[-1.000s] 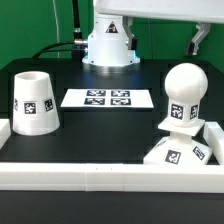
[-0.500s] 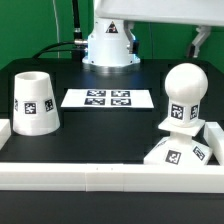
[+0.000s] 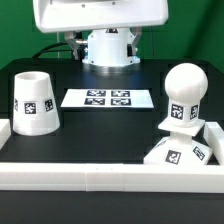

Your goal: Assemble lamp

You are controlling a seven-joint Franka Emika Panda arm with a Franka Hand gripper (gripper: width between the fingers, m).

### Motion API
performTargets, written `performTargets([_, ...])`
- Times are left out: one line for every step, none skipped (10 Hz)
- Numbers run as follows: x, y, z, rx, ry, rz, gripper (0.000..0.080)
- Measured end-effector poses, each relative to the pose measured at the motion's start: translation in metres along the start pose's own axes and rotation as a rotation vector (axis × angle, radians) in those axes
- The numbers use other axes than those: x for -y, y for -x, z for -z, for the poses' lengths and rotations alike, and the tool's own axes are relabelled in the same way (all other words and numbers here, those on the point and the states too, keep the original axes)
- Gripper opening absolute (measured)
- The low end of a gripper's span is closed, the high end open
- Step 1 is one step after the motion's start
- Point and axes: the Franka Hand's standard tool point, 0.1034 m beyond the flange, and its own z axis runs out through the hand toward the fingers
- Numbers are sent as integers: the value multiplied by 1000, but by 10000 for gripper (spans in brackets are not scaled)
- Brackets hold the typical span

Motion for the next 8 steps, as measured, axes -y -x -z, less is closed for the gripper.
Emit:
performTargets([-1,0,0,0,0,-1,699])
performTargets([-1,0,0,0,0,-1,699])
performTargets([-6,3,-2,3,-1,42,699])
performTargets([-30,14,-7,16,0,79,699])
performTargets([-54,23,-11,22,4,94,699])
performTargets([-70,27,-15,22,9,121,699])
performTargets([-81,28,-16,22,12,138,699])
performTargets([-82,27,-16,22,12,136,699])
